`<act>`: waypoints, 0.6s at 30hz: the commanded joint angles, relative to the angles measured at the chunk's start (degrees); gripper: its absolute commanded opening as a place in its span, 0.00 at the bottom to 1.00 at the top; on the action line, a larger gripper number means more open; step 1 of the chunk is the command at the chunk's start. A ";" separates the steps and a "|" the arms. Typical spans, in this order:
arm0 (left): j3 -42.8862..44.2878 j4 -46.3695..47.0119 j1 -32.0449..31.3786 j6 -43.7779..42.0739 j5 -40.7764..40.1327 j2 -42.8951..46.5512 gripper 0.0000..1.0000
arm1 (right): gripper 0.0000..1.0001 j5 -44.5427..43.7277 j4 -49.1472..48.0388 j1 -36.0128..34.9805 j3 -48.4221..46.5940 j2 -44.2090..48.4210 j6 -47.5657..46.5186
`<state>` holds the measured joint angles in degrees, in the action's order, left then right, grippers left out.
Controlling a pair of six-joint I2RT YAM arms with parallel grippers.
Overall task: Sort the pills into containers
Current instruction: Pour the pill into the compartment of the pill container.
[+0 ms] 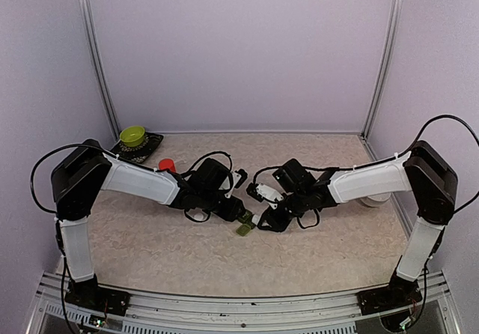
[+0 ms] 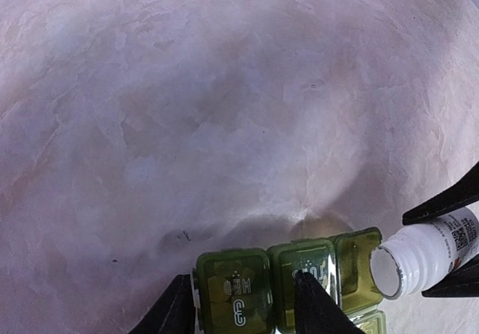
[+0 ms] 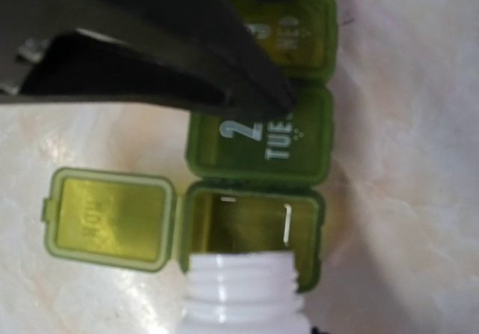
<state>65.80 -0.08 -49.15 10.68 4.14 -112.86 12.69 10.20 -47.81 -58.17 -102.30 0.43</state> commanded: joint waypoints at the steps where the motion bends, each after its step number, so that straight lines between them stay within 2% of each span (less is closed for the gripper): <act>1: -1.00 -0.45 0.23 0.36 0.27 1.50 0.45 | 0.00 -0.65 5.24 0.54 -2.99 -1.82 -0.18; 18: -1.34 -0.54 0.28 0.50 -0.01 1.93 0.44 | 0.00 0.48 17.70 0.53 -12.16 -4.94 0.71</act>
<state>65.19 -0.03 -49.15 10.94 4.10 -112.33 12.69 23.00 -47.81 -67.61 -105.97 0.73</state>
